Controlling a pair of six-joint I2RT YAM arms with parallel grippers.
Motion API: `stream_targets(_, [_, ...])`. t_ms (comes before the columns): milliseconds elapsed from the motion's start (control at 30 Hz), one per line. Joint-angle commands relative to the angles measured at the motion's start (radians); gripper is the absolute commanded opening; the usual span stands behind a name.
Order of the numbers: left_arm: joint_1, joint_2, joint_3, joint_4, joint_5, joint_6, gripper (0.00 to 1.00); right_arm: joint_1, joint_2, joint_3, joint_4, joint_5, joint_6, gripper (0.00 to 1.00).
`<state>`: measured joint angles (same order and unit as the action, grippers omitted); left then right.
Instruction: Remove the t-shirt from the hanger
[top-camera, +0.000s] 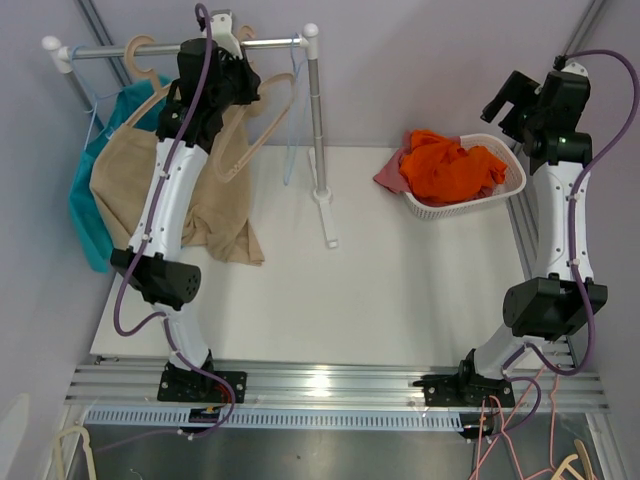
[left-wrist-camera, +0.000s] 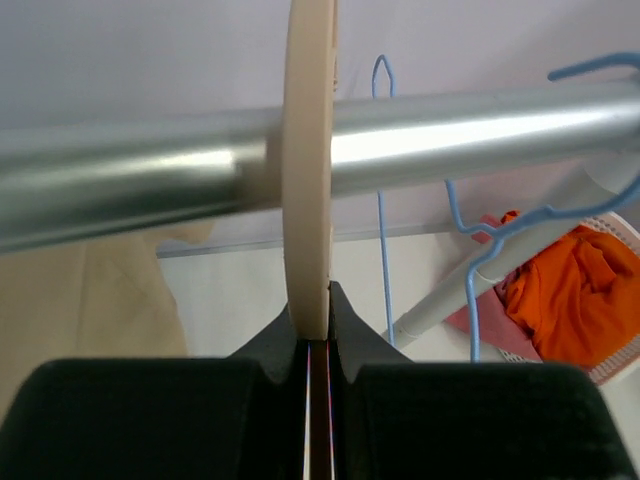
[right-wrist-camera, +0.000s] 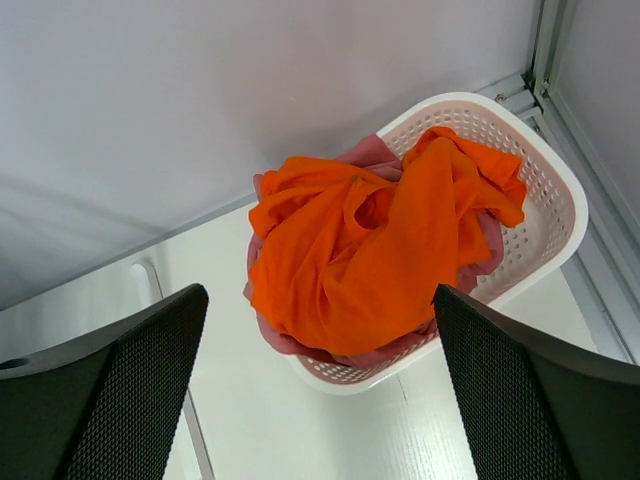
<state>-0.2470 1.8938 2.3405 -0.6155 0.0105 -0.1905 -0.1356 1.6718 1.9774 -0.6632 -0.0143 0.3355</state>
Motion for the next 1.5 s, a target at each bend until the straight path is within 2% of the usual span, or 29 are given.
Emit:
stream_targets(0, [-0.009, -0.032, -0.004, 0.04, 0.084, 0.007, 0.01, -0.001, -0.021, -0.015, 0.048, -0.029, -0.013, 0.99])
stream_targets(67, [-0.009, -0.029, 0.016, 0.01, 0.15, 0.0, 0.01, 0.001, -0.02, -0.019, 0.05, -0.039, -0.01, 0.99])
stream_targets(100, [-0.009, -0.025, 0.035, -0.006, 0.202, 0.002, 0.13, 0.001, -0.017, -0.017, 0.048, -0.045, -0.01, 0.99])
stream_targets(167, [-0.009, -0.045, 0.034, -0.029, 0.23, -0.007, 0.24, 0.001, -0.017, -0.017, 0.047, -0.058, -0.007, 1.0])
stream_targets(200, [-0.009, -0.058, 0.019, -0.032, 0.236, -0.009, 0.37, -0.001, -0.017, -0.015, 0.047, -0.062, -0.009, 1.0])
stream_targets(367, [-0.005, -0.174, -0.062, -0.053, 0.227, 0.0, 0.56, 0.005, -0.024, -0.009, 0.034, -0.095, -0.009, 0.99])
stream_targets(400, [-0.002, -0.196, -0.07, -0.065, 0.227, 0.0, 0.68, 0.008, -0.029, -0.014, 0.036, -0.098, -0.007, 0.99])
stream_targets(467, [0.014, -0.269, -0.105, -0.076, 0.218, -0.006, 0.82, 0.011, -0.049, -0.032, 0.054, -0.107, -0.007, 1.0])
stream_targets(500, [0.021, -0.295, -0.121, -0.081, 0.209, -0.007, 0.95, 0.011, -0.056, -0.046, 0.062, -0.122, -0.006, 1.0])
stream_targets(533, [0.034, -0.324, -0.15, -0.082, 0.209, -0.007, 0.99, 0.013, -0.06, -0.049, 0.069, -0.128, -0.006, 0.99])
stream_targets(667, [0.154, -0.461, -0.245, -0.076, 0.264, -0.021, 1.0, 0.017, -0.055, -0.026, 0.063, -0.151, 0.002, 1.0])
stream_targets(767, [0.227, -0.533, -0.317, -0.08, 0.171, 0.043, 0.99, 0.025, -0.053, -0.011, 0.062, -0.161, 0.003, 1.0])
stream_targets(833, [0.273, -0.561, -0.395, -0.061, 0.173, 0.062, 1.0, 0.03, -0.053, -0.009, 0.071, -0.176, 0.011, 1.0])
stream_targets(967, [0.331, -0.607, -0.568, 0.11, 0.12, 0.15, 1.0, 0.042, -0.047, 0.008, 0.079, -0.193, 0.014, 1.0])
stream_targets(1033, [0.347, -0.604, -0.601, 0.146, 0.068, 0.164, 1.0, 0.042, -0.029, 0.035, 0.068, -0.197, 0.008, 1.0])
stream_targets(1133, [0.4, -0.562, -0.575, 0.151, 0.088, 0.146, 1.0, 0.042, -0.006, 0.1, 0.037, -0.194, 0.002, 0.99])
stream_targets(1267, [0.457, -0.5, -0.547, 0.169, 0.1, 0.111, 0.97, 0.041, -0.007, 0.106, 0.043, -0.19, -0.006, 0.99])
stream_targets(1467, [0.48, -0.411, -0.478, 0.198, 0.151, 0.08, 0.93, 0.041, 0.003, 0.101, 0.057, -0.19, -0.001, 1.0])
